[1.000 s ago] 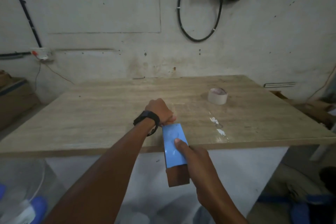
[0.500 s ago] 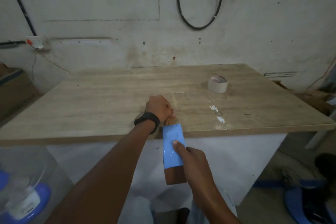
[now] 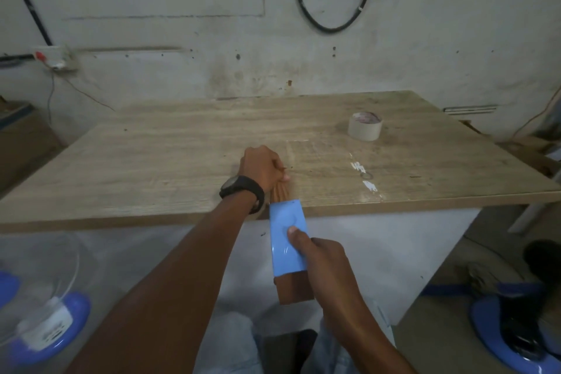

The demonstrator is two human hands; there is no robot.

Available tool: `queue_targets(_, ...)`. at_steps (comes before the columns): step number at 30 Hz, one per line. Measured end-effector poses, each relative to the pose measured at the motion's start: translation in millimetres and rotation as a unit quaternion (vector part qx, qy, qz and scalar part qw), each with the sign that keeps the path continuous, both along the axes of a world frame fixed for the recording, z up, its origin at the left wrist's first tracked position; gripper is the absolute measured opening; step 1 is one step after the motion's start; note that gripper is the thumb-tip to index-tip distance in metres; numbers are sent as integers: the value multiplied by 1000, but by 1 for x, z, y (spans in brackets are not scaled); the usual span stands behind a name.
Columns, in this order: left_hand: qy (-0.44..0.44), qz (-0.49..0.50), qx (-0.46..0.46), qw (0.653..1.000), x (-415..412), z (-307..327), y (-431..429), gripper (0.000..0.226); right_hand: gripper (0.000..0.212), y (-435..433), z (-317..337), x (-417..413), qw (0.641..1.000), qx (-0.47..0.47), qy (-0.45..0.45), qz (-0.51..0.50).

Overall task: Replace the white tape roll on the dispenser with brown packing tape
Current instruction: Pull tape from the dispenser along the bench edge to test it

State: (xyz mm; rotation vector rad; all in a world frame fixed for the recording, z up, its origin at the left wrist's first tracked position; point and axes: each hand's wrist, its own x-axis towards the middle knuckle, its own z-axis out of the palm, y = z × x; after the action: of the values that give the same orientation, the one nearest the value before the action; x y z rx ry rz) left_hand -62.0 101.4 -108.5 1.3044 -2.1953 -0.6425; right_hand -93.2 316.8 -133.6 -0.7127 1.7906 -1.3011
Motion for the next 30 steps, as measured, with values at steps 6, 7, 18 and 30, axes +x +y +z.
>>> queue_targets(6,31,-19,-85,996,9,-10,1,33,39,3,1,4,1000,-3,7,-9)
queue_targets(7,29,-30,-106,993,10,-9,3,33,38,3,1,4,1000,0,8,-11)
queue_targets(18,-200,-167,-133,956,26,-5,17,38,39,1,5,4,999,8,-50,-11)
queue_targets(30,-256,-218,-87,938,35,6,29,43,41,-10,20,3,982,69,-172,41)
